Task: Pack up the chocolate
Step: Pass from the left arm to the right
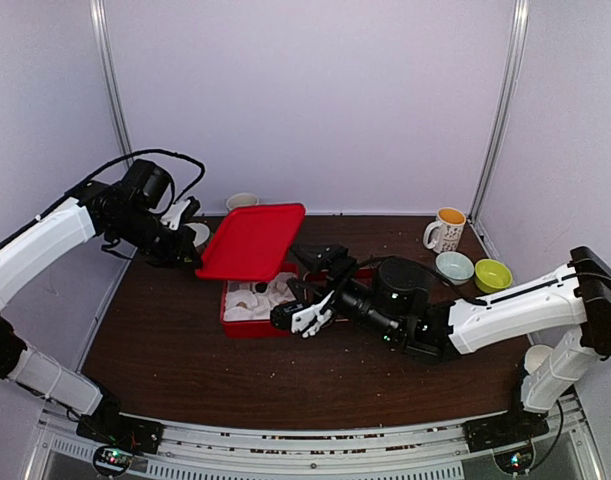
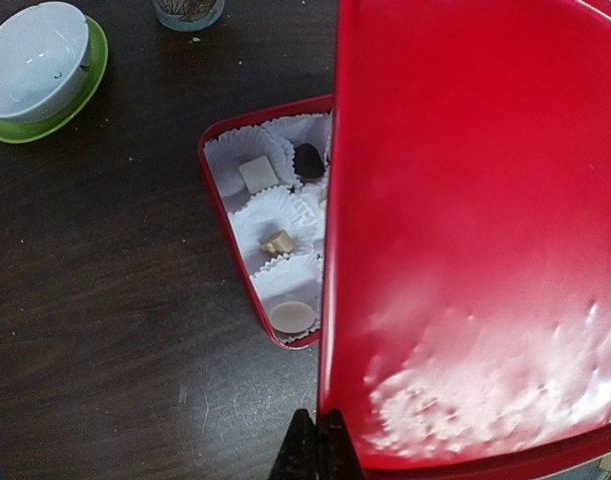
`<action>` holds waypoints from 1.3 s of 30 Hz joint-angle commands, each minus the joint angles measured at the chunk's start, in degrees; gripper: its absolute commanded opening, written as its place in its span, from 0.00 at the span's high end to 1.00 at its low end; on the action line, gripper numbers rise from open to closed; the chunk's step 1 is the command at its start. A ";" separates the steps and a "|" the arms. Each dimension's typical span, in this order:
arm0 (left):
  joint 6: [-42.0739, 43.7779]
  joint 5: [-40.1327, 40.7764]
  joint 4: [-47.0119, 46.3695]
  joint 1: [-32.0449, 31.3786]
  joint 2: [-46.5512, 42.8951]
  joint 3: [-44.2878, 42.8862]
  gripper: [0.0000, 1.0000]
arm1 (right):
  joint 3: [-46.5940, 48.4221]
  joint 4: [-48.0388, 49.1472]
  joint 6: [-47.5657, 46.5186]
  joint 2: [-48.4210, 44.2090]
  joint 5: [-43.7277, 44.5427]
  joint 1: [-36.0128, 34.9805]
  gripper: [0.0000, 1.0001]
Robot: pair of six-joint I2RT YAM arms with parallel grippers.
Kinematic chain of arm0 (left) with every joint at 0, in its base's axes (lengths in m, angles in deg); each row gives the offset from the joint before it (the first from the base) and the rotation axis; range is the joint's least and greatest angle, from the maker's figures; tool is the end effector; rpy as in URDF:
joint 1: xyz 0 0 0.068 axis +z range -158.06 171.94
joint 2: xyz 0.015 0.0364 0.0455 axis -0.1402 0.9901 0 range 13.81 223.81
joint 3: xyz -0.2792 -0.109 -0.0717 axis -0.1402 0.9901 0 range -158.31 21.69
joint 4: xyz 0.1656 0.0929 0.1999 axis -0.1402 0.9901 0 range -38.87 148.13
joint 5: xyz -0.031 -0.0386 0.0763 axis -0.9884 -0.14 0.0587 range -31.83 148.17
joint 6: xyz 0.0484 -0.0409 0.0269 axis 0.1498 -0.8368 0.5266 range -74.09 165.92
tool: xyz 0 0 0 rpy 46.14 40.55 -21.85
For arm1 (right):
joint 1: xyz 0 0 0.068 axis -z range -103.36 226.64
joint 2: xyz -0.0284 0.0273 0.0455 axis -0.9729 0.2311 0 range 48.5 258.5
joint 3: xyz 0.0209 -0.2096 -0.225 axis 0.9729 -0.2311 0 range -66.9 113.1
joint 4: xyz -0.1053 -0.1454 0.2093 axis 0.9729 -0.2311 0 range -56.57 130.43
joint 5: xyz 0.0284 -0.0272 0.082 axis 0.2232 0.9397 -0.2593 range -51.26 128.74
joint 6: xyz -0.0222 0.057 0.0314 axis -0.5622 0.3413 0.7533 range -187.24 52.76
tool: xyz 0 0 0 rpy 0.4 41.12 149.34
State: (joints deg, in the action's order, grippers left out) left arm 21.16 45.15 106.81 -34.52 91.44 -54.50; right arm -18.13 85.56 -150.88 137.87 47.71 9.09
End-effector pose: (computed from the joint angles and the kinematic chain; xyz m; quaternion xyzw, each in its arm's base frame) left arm 0.2512 -0.1390 0.3526 0.0462 0.9523 -0.2196 0.2066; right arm 0.1538 0.3496 0.3004 -0.6409 0.2239 -0.1550 0.7177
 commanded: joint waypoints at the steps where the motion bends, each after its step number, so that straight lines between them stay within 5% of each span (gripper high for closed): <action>1: 1.14 2.57 0.74 0.02 0.90 -2.10 1.00 | 3.22 -2.99 -0.57 2.45 -1.12 -0.20 0.26; 30: 3.24 0.66 1.89 -0.70 2.44 -4.12 0.99 | 8.09 -8.03 1.20 7.13 -2.91 -0.31 0.72; 36: 3.61 0.36 0.91 -0.73 1.00 -4.20 0.87 | 8.40 -9.49 2.78 6.09 -2.33 -0.36 0.81; 38: 3.53 -0.11 -0.58 -0.71 -0.38 -3.75 0.78 | 8.37 -10.13 3.15 5.64 -2.22 -0.34 0.82; 39: 3.57 -0.64 -1.53 -0.77 -1.20 -3.30 0.65 | 8.14 -10.34 3.35 5.45 -2.21 -0.35 0.83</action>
State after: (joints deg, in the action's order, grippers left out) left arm 24.37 46.46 109.33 -34.87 93.62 -56.86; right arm -11.11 75.17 -149.22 144.86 45.14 9.09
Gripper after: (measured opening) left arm 0.194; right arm 0.183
